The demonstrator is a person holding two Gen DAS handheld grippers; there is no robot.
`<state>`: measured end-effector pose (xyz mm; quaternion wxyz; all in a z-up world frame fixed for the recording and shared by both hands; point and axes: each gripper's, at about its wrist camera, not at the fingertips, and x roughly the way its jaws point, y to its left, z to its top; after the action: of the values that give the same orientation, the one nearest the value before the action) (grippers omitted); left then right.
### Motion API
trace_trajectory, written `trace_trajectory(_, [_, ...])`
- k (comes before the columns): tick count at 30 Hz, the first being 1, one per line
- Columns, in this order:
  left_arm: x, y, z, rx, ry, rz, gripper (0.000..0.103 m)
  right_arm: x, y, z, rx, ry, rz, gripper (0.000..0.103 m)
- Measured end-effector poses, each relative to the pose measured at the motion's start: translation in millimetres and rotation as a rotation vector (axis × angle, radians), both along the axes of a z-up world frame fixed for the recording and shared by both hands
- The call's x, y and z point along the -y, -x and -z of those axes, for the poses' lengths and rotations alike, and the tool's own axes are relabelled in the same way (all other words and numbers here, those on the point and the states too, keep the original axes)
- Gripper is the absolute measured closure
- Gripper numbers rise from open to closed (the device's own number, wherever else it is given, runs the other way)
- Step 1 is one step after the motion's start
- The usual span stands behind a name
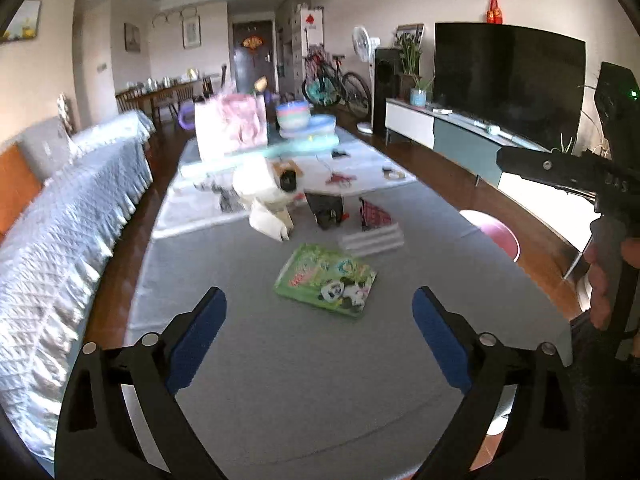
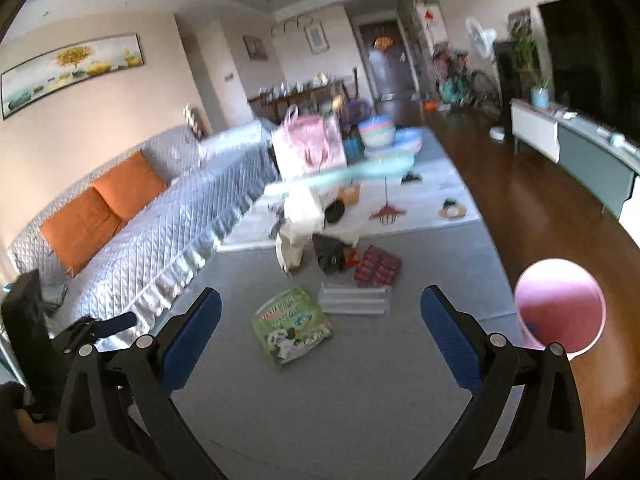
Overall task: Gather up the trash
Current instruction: 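Grasp the green snack bag with the left gripper while the right gripper grasps clear plastic wrap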
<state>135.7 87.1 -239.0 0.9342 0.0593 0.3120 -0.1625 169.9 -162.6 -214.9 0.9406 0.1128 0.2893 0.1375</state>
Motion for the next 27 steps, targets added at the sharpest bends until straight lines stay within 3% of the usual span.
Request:
trace_trajectory(4, [-0.9, -23.9, 25.7, -0.074, 0.077, -0.047, 0.012, 5.9, -23.8, 17.2, 0.019, 0.098, -0.036, 0.005])
trace_trajectory(6, [1.5, -34.3, 33.1, -0.085, 0.091, -0.072, 0.012, 15.5, -40.4, 25.2, -0.021, 0.056, -0.037, 0.005])
trace_trajectory(9, [15.0, -47.7, 42.6, -0.072, 0.053, -0.064, 0.012, 28.4, -61.8, 41.1, -0.049, 0.027, 0.01, 0.005])
trace_trajectory(12, [32.1, -61.6, 56.8, -0.088, 0.036, -0.016, 0.012, 33.0, -81.1, 57.5, -0.103, -0.035, 0.033, 0.005])
trace_trajectory(16, [55.2, -79.5, 76.2, -0.1, -0.039, 0.097, 0.012, 13.0, -103.7, 73.0, -0.139, 0.011, -0.03, 0.005])
trace_trajectory(23, [73.9, -108.7, 99.4, -0.129, -0.057, 0.184, 0.013, -7.3, -126.7, 98.4, -0.149, 0.115, -0.099, 0.005])
trace_trajectory(25, [75.6, -116.1, 104.0, -0.141, -0.08, 0.176, 0.018, -6.3, -129.9, 105.8, -0.161, 0.129, -0.109, 0.005])
trace_trajectory(27, [67.8, -128.0, 108.3, -0.191, -0.057, 0.151, 0.031, -4.9, -134.3, 111.4, -0.178, 0.131, -0.115, 0.005])
